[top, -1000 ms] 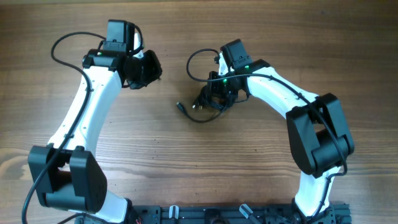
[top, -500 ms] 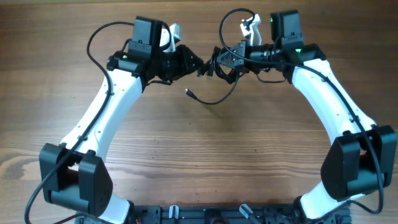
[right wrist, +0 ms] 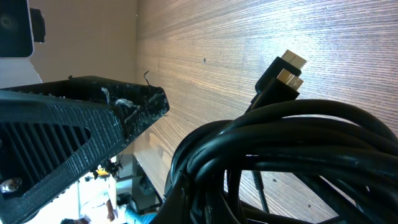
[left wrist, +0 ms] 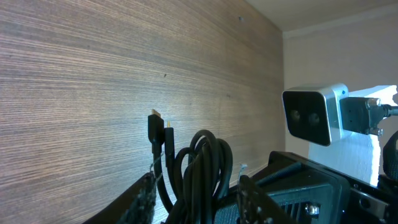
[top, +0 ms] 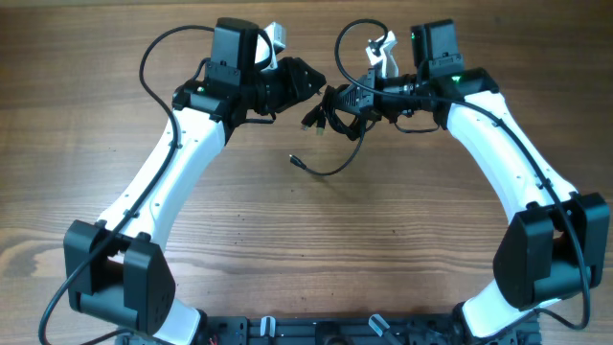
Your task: Untangle cables
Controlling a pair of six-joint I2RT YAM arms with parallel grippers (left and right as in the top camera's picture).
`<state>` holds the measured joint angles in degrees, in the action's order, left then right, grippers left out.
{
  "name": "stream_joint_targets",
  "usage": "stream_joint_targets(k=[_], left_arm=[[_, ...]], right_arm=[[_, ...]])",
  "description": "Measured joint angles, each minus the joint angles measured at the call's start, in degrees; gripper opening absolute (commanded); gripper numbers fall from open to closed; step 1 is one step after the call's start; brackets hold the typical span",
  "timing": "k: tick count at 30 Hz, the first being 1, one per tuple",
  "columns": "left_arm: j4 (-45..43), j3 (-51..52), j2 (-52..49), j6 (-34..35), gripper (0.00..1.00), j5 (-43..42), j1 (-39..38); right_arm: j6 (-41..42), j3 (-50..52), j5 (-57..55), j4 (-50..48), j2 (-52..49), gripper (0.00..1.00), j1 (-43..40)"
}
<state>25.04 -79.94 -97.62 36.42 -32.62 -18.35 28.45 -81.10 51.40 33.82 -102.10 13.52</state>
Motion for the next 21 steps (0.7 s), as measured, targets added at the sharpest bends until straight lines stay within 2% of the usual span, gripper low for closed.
stream_joint_targets(k=[7, 9, 10, 14, 21], left_arm=[[-1.2, 0.0, -3.48, 1.66, 0.38, 0.46, -3.06], [-2.03, 0.0, -3.82, 2.36, 0.35, 0.7, -3.37], [-2.51, 0.0, -3.87, 2.71, 0.32, 0.98, -3.52], [-3.43, -0.02, -4.35, 3.96, 0.04, 1.46, -4.2], [-3.5, -0.02, -5.62, 6.27, 0.04, 1.75, -4.44]], right_arm=[[0.0, 0.04, -0.9, 0.59, 0.0, 0.04, -0.17], [-0.02, 0.04, -1.25, 0.61, 0.0, 0.04, -0.2], [-0.02, 0.04, -1.33, 0.63, 0.0, 0.04, -0.2], [-0.04, 0.07, -1.49, 0.9, 0.0, 0.04, -0.22], [1.11, 0.09, -1.92, 0.85, 0.0, 0.04, -0.63]])
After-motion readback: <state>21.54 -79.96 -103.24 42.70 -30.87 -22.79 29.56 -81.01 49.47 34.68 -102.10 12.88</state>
